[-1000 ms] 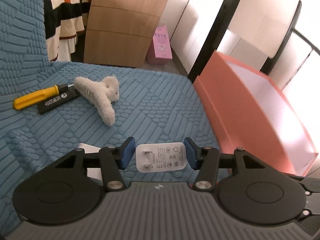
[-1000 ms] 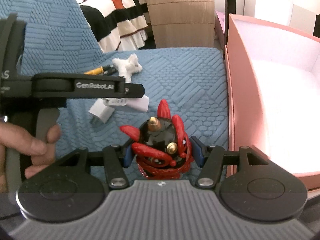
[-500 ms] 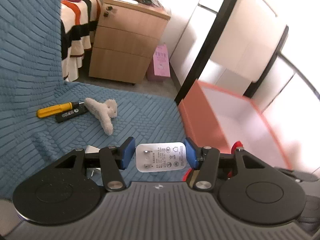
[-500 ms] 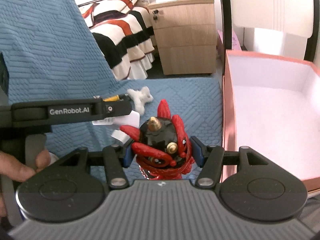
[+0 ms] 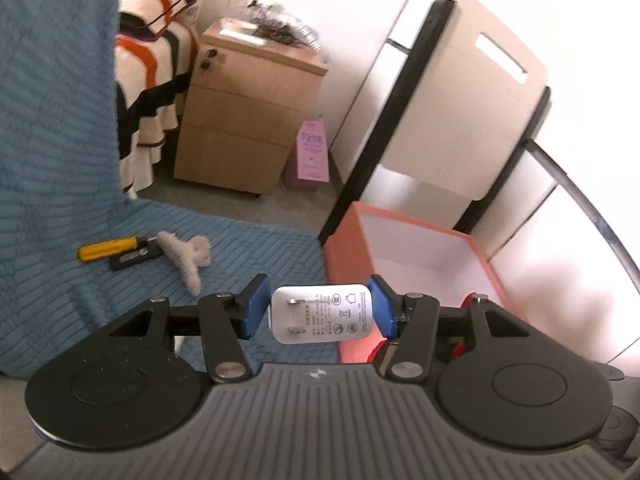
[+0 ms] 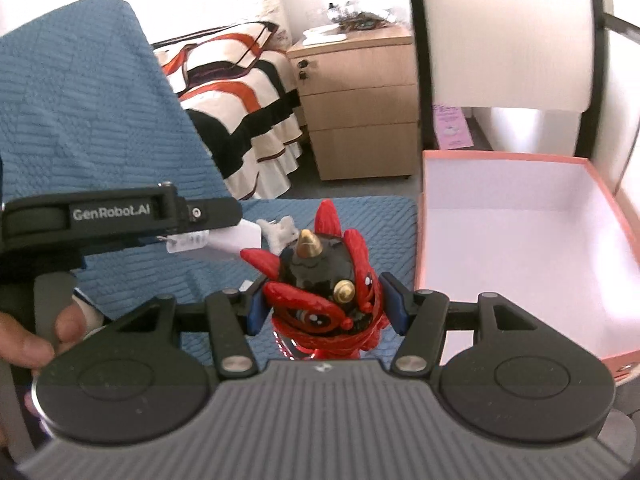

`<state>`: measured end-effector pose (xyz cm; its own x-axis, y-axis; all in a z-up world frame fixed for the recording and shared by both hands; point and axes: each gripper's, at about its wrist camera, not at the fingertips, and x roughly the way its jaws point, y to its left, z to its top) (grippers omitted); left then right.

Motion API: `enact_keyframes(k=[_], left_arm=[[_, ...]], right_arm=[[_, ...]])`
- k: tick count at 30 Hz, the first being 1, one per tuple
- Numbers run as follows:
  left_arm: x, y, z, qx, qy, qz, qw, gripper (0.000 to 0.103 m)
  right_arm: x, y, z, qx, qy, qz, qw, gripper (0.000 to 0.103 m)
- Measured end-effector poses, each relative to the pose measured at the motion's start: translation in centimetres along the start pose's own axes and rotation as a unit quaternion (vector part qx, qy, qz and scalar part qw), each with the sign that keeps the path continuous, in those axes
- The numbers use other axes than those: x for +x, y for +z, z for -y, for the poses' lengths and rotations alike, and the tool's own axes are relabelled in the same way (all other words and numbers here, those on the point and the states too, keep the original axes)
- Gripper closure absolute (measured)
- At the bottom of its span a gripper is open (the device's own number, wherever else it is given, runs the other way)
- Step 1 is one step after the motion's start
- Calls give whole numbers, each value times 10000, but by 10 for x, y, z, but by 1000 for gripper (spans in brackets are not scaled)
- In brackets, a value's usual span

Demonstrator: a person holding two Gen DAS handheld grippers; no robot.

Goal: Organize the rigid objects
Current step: 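Carry the red toy figure and white charger over the pink box with both tools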

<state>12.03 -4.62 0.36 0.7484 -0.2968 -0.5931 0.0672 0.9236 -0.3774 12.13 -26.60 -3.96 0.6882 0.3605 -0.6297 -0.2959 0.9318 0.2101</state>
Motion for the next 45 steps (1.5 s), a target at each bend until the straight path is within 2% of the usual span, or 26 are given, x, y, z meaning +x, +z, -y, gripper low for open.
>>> enact_keyframes(k=[11,22,28,34,45], left_arm=[[14,-1,71,168,-449,-123,9988,43],[68,1,133,268,-607,-367,9971,43],[112,0,153,294,-478,-548,9969,43],[151,-6,160,169,-425,-842,9954,43],[208,-26,163,90,-219,-1309,9911,43]], right_arm=[[-36,11,48,178,-303,264,9990,43],[-39,16,116,512,-710,283,9958,43],[-22,16,158,694,-835,90,9940,43],[4,10,190,872,-724,-290,9931,43],[50,1,222,898,-591,-841,9906,43]])
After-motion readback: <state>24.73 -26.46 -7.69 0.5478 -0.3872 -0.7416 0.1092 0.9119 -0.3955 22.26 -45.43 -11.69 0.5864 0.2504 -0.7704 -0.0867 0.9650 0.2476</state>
